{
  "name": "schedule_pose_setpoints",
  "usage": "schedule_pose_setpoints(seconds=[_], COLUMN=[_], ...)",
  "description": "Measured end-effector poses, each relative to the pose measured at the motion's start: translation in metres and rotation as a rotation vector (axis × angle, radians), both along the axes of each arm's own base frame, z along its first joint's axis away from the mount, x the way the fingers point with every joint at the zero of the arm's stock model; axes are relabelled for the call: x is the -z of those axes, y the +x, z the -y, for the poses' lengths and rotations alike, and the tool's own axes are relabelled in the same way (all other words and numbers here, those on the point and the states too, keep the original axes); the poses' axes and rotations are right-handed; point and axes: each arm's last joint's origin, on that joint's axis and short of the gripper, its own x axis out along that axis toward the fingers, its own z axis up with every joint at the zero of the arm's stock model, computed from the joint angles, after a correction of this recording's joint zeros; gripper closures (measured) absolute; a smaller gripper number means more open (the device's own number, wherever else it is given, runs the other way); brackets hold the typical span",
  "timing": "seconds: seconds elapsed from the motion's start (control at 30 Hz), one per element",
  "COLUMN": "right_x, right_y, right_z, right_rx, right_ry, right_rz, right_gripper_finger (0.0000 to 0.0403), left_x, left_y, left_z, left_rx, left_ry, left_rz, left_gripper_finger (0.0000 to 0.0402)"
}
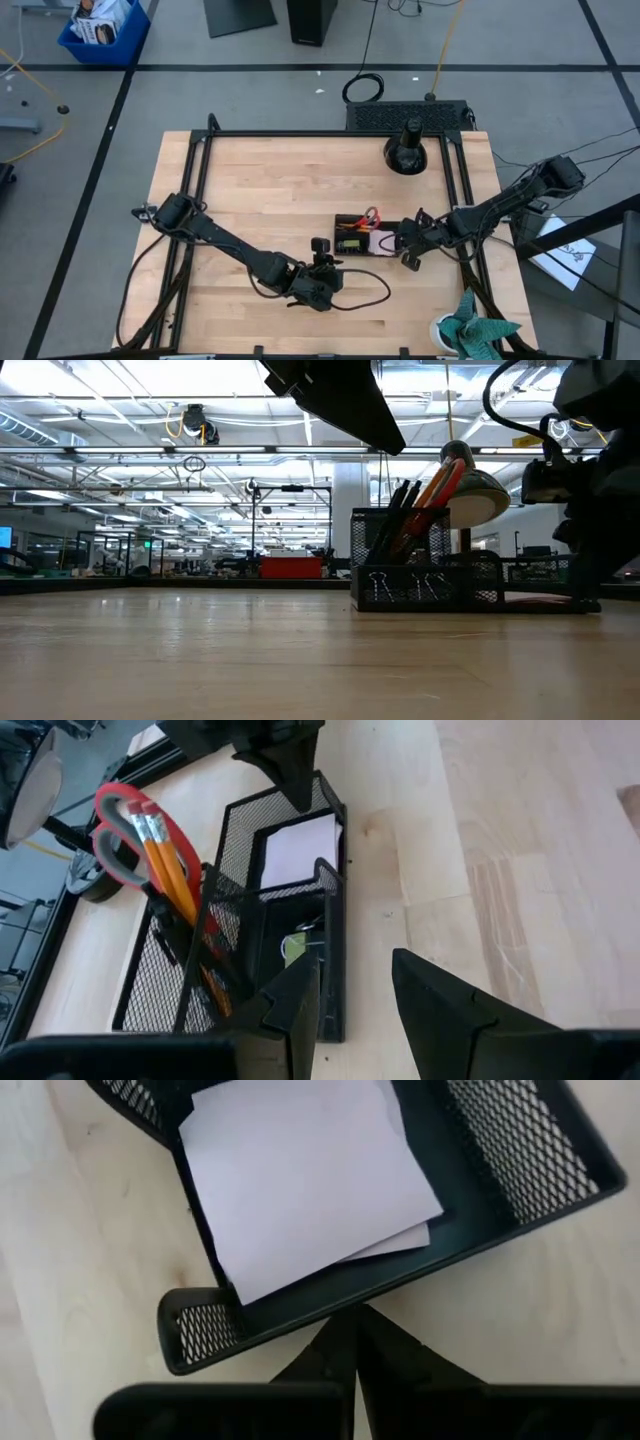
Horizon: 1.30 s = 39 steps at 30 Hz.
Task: Pick and place office supplies into organizer
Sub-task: Adjust the black desk organizer
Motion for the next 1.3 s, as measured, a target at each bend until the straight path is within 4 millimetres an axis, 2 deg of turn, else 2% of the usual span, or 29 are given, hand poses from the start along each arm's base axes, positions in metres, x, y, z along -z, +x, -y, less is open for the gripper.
schedule_pose_setpoints(seconds=[0.43,0.67,1.3], right_x=[-0.006,0.003,0.012], right_y=[0.02,0.028,0.054], right_z=[0.012,0.021,0.045], right_rx=[-0.028,-0.026,-0.029], right_ry=[0.036,0.019,0.022], right_rz=[0.135,0.104,0.226], right_gripper_finger=[0.0403,0.0403,0.0403], left_x=[0.001,0.001,0.001], left_y=[-0.001,-0.001,-0.001], left_z=[-0.001,-0.001,-0.001], left_rx=[-0.003,-0.005,-0.003], left_ry=[0.002,0.001,0.002], left_rz=[-0.009,-0.009,-0.009], left_gripper_finger=[0.0268,0.0268,0.0268])
